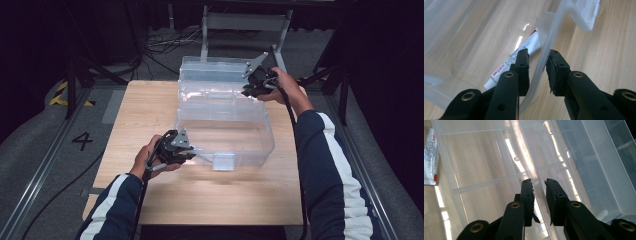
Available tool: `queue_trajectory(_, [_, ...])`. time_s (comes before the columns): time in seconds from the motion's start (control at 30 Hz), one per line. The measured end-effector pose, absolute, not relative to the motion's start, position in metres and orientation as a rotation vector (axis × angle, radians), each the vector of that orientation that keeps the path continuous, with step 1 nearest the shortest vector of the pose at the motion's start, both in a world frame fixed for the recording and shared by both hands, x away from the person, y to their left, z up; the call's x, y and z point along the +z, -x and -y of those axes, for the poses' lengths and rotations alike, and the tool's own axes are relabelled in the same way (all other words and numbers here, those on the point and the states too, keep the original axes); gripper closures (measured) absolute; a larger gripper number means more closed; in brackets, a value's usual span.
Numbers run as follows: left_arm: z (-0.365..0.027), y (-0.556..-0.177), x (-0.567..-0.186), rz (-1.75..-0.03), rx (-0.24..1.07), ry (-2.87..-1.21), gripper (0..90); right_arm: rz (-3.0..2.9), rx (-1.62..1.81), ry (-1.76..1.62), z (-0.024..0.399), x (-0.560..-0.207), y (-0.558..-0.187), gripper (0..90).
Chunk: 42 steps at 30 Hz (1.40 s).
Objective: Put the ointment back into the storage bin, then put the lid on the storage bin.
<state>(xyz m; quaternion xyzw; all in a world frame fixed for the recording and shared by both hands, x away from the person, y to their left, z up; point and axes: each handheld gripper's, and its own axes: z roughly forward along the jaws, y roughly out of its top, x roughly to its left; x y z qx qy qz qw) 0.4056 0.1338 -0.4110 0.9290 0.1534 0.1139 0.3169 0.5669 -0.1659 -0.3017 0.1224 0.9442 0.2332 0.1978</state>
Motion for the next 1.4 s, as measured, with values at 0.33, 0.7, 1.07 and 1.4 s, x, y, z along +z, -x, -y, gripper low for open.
queue_trajectory(0.33, [-0.1330, -0.4062, -0.4121, -0.408, 0.288, -2.431, 73.7, -2.655, 0.692, -0.320, 0.1690, -0.3011, -0.5670, 81.0])
queue_trajectory(0.7, [-0.1323, -0.4064, -0.4138, -0.416, 0.284, -2.420, 73.0, -2.660, 0.704, -0.317, 0.1702, -0.3004, -0.5663, 81.6])
queue_trajectory(1.07, [-0.1295, -0.4085, -0.4161, -0.407, 0.269, -2.415, 73.2, -2.669, 0.705, -0.344, 0.1682, -0.2989, -0.5644, 82.0])
queue_trajectory(1.4, [-0.1291, -0.4090, -0.4163, -0.420, 0.261, -2.412, 73.1, -2.687, 0.687, -0.347, 0.1644, -0.2958, -0.5608, 83.8])
